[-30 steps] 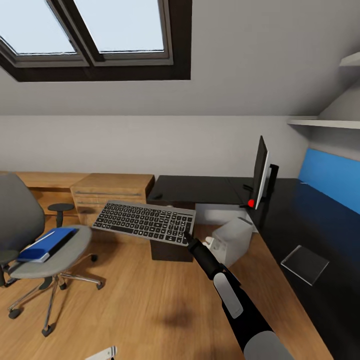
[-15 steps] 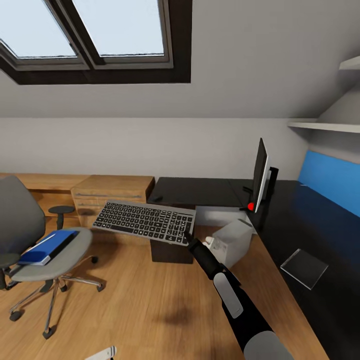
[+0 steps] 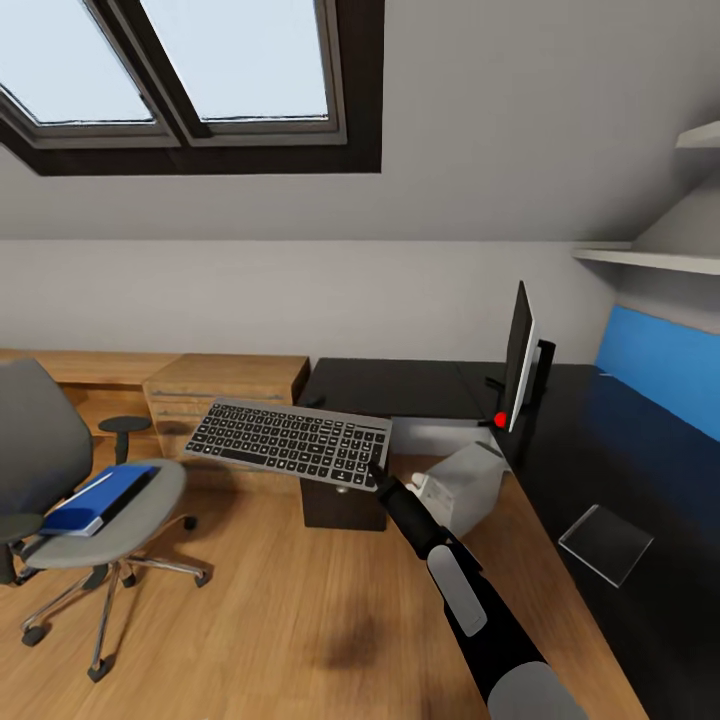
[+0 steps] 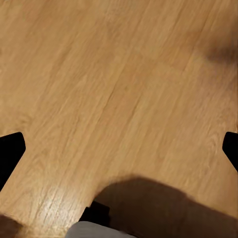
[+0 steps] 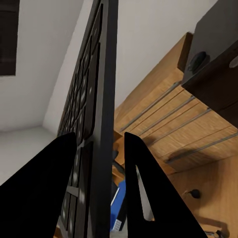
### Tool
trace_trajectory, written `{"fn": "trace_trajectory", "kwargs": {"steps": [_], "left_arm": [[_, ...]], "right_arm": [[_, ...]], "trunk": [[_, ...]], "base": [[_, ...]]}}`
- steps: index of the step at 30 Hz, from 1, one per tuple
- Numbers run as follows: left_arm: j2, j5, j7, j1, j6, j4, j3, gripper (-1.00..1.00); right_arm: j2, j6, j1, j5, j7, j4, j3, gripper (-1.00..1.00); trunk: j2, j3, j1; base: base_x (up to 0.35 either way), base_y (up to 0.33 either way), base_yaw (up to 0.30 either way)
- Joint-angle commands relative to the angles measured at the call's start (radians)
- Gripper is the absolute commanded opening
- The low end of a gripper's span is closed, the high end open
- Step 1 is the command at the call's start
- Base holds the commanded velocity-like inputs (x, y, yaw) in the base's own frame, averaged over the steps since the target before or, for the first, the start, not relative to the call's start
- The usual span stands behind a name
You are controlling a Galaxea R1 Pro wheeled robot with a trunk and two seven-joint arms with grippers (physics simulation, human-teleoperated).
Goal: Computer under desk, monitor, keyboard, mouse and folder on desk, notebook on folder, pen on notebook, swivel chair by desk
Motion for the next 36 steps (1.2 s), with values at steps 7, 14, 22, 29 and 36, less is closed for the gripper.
{"fn": "trace_trajectory", "kwargs": {"steps": [7, 14, 22, 29, 36], "left_arm": [[0.001, 0.007, -0.116, -0.175, 0.072, 0.317, 0.067, 1.00], [0.006, 0.006, -0.141, -0.292, 0.076, 0.526, 0.075, 1.00], [0.034, 0.006, -0.205, -0.301, 0.066, 0.541, 0.078, 1.00], [0.032, 0.001, -0.216, -0.301, -0.051, 0.539, 0.074, 1.00], [0.030, 0.000, -0.216, -0.301, -0.063, 0.538, 0.075, 1.00]], "right_arm": [[0.000, 0.007, 0.000, -0.010, 0.001, 0.001, 0.000, -1.00], [0.000, 0.006, 0.000, -0.010, -0.002, 0.005, -0.001, -1.00], [0.000, 0.006, 0.000, -0.019, -0.001, 0.008, -0.006, -1.00], [0.000, 0.006, 0.000, -0.214, 0.000, 0.010, -0.001, -1.00], [0.000, -0.001, 0.000, -0.227, -0.020, 0.012, -0.001, -1.00]], "trunk": [[0.049, 0.021, -0.027], [0.098, 0.043, -0.054], [0.133, 0.059, -0.073], [0.133, 0.059, -0.073], [0.133, 0.059, -0.073]], "base": [[0.000, 0.000, 0.000], [0.000, 0.000, 0.000], [0.000, 0.000, 0.000], [0.000, 0.000, 0.000], [0.313, 0.084, 0.000]]}}
